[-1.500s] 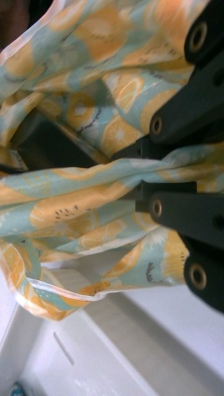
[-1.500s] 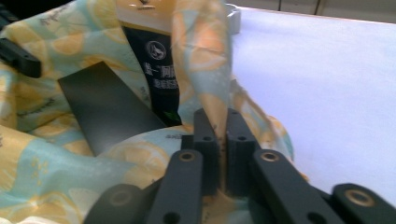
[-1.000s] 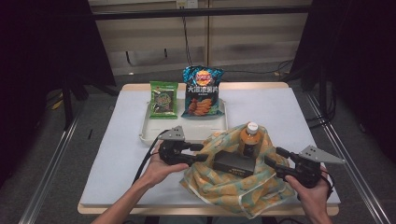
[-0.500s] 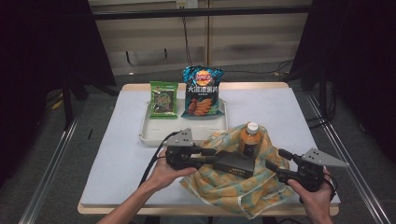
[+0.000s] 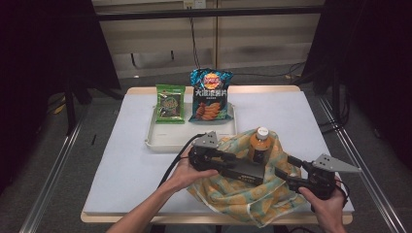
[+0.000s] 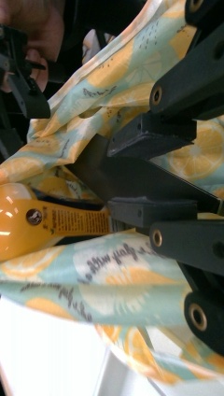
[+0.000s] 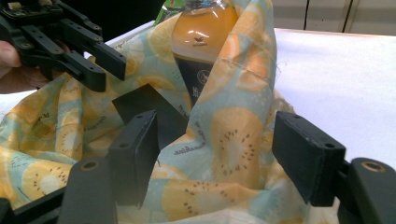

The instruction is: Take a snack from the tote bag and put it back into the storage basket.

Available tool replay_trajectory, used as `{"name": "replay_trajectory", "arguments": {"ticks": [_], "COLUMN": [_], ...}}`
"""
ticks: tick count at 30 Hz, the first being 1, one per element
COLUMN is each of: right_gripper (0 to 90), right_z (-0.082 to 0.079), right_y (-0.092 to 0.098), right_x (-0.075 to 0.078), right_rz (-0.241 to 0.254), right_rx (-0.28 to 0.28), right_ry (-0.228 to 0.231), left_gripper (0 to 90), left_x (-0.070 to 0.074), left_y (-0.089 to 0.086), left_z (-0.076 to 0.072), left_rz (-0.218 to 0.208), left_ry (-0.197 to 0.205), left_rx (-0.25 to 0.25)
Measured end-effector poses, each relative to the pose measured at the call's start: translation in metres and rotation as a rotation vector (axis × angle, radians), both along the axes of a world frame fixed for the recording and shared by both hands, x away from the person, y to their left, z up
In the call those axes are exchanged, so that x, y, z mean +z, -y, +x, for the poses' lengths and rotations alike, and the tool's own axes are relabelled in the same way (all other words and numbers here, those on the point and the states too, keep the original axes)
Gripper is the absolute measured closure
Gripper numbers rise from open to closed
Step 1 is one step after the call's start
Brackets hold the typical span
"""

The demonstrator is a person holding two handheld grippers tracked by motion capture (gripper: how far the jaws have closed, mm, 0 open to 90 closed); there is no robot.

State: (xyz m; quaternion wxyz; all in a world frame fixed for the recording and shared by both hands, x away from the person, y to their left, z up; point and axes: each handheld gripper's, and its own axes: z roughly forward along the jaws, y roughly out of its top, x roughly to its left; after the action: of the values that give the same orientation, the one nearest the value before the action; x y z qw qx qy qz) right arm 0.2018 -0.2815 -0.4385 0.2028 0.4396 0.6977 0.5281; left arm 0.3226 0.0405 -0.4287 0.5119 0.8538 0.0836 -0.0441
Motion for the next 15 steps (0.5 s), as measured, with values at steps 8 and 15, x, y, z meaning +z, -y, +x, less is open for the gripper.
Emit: {"name": "replay_trajectory", "arguments": {"ticks": [8, 15], "right_gripper": [31.0, 30.5], "right_z": [0.000, 0.001], "right_y": [-0.002, -0.002], "right_x": [-0.001, -0.002], "right_rz": [-0.010, -0.012], "right_rx": [0.018, 0.022], "right_ry": [-0.006, -0.009], "left_gripper": [58.2, 43.1], "left_x": [-0.007, -0.016], "left_y": [0.016, 0.016], "left_z": [0.000, 0.014], "left_rz": [0.072, 0.093], "left_ry": [0.041, 0.063], "left_rx": [-0.050, -0.029]}}
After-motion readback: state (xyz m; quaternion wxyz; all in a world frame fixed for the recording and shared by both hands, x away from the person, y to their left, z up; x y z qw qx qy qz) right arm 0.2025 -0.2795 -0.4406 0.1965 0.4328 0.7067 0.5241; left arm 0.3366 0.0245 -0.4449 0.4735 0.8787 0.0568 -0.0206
